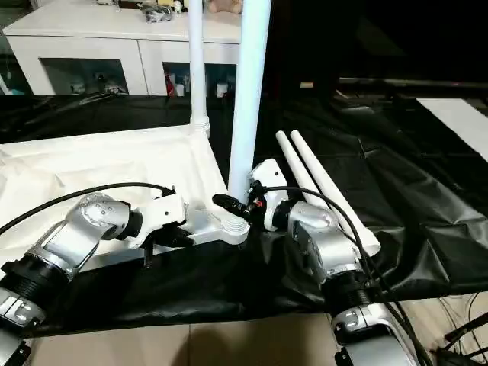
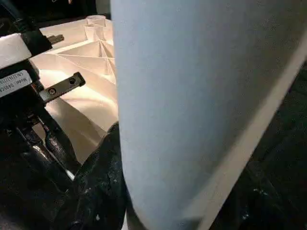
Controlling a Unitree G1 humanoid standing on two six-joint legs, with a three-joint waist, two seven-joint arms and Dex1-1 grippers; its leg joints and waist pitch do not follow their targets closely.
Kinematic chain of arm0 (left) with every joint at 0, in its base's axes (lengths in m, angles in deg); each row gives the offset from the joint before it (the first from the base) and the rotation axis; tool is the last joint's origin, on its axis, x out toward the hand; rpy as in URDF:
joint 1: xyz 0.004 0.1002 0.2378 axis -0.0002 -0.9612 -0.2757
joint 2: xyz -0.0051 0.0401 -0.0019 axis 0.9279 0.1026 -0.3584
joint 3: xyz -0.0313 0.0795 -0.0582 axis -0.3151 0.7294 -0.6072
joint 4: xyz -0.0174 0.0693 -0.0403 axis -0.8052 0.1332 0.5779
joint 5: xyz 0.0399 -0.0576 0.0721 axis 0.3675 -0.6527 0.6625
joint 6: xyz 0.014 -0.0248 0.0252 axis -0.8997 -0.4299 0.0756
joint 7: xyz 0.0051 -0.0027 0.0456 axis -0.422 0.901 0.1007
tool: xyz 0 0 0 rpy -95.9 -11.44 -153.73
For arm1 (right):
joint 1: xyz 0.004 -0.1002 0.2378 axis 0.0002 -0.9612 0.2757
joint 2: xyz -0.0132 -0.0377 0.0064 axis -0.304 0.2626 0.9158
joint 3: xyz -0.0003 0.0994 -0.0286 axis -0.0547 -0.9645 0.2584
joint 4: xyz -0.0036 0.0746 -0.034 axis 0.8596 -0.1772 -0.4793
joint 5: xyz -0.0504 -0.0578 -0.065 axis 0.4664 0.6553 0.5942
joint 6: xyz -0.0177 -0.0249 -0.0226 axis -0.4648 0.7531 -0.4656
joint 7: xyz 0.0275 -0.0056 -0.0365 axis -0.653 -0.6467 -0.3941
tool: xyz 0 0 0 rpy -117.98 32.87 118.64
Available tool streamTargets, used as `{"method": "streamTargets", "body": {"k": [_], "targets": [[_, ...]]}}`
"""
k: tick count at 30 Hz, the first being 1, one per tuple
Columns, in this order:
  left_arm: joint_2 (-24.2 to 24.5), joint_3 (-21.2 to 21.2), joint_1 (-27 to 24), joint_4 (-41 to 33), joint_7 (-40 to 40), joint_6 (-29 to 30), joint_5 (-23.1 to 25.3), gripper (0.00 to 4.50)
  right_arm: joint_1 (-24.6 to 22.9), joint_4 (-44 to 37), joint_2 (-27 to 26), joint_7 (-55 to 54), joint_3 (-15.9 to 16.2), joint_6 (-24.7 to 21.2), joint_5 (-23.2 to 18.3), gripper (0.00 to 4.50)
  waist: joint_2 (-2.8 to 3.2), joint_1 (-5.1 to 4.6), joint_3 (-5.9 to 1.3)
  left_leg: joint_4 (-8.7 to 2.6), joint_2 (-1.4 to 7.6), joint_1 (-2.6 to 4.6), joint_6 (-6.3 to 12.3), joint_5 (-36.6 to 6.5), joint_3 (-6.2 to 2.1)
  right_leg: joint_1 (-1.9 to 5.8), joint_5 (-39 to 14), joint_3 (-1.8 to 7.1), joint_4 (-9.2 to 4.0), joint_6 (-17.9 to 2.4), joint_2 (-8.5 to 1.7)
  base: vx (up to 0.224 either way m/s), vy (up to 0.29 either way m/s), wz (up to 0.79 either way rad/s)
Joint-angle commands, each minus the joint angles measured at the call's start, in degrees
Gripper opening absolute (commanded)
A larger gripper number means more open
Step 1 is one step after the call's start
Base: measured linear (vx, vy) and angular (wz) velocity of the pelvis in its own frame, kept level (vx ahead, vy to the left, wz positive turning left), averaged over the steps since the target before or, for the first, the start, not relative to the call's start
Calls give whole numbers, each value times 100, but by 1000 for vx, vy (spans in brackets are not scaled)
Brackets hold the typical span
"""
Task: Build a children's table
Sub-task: Insert table leg to table base
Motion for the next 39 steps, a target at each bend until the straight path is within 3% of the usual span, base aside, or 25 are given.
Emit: {"method": "streamTargets", "body": {"k": [1,6,12,18,23,30,39], "targets": [[77,169,-62,20,101,-9,188,0,-321,824,156,-230,149,-367,420,184,68,3,-107,-466,266,75,-137,-2986,-174,1,-3059,277,-563,-680,-427,0,0,0],[82,184,-46,50,155,-42,172,0,-148,1143,131,-478,-319,-409,134,184,84,-17,-95,-457,258,96,-148,-3138,-186,-31,-3350,265,-603,-607,-432,0,0,0],[107,199,-25,-4,228,-45,149,0,-110,849,245,-213,-378,-456,4,184,74,-21,-88,-463,260,109,-171,-3300,-206,-49,-3466,253,-624,-538,-428,0,0,0],[160,244,-30,-106,312,-14,161,0,48,275,314,254,-243,-616,-90,184,50,18,-119,-474,282,57,-131,-2866,-160,7,-2643,290,-532,-789,-410,0,0,0],[181,281,-47,-147,321,-15,191,0,320,134,368,372,-198,-650,-152,184,50,72,-153,-436,283,24,-18,-2101,-89,91,-1746,305,-422,-1135,-408,0,0,0],[182,284,-57,-212,323,24,214,0,295,-145,391,540,-47,-827,-87,184,60,97,-176,-417,282,16,31,-1655,-69,160,-1048,290,-335,-1284,-383,0,0,0],[185,285,-59,-216,310,40,223,0,200,-85,337,437,-72,-795,-67,184,58,115,-169,-413,280,25,3,-1687,-65,163,-1241,292,-348,-1243,-395,0,0,0]]}}
